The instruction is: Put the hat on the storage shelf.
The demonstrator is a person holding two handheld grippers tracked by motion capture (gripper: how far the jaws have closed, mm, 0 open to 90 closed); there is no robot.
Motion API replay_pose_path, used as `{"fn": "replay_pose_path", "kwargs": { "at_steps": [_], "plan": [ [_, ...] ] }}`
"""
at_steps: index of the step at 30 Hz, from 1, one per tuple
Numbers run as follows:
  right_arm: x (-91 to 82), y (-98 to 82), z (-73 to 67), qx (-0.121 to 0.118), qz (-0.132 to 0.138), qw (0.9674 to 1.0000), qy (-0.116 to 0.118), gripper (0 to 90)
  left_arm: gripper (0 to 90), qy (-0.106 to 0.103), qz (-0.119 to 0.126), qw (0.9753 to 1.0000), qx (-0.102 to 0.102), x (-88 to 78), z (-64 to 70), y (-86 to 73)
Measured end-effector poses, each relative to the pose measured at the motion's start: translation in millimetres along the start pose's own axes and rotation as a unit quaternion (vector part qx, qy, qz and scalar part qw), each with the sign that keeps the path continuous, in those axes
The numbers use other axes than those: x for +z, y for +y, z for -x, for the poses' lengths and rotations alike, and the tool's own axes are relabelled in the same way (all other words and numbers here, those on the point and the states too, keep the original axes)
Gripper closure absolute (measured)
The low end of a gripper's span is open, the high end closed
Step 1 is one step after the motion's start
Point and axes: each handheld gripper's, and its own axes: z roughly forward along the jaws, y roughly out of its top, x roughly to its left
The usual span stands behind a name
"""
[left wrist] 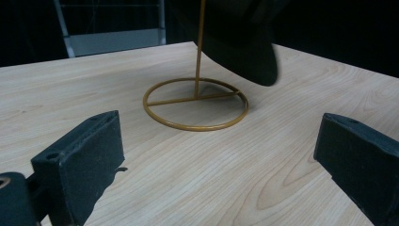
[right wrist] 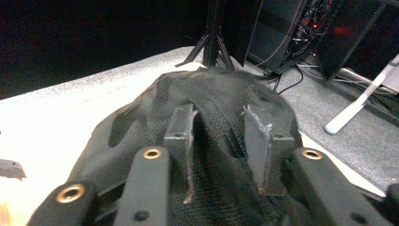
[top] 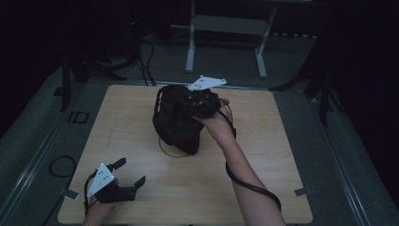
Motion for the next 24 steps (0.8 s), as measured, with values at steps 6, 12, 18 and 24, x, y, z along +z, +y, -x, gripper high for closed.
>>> {"fn": "replay_pose_path", "kwargs": {
  "at_steps": [6,12,18,24],
  "plan": [
    [2.4,-1.8,2.3,0.022,-0.003,0.9996,0.016,52.8,2.3,-0.006,-0.001,1.0,-0.001,0.7,0.9,-0.2],
    [-2.3,-1.2,4.2,0.024,-0.006,0.9996,0.013,48.1,2.3,-0.004,-0.001,1.0,0.0,0.5,1.1,-0.1],
    [-9.2,-3.6,7.7,0.029,-0.002,0.9995,0.015,44.7,2.3,-0.003,0.0,1.0,-0.001,0.8,1.4,0.1],
    [-16.4,-5.1,8.4,0.029,-0.001,0.9992,0.028,37.9,2.3,-0.003,0.001,1.0,-0.004,1.2,1.8,0.3]
  ]
}}
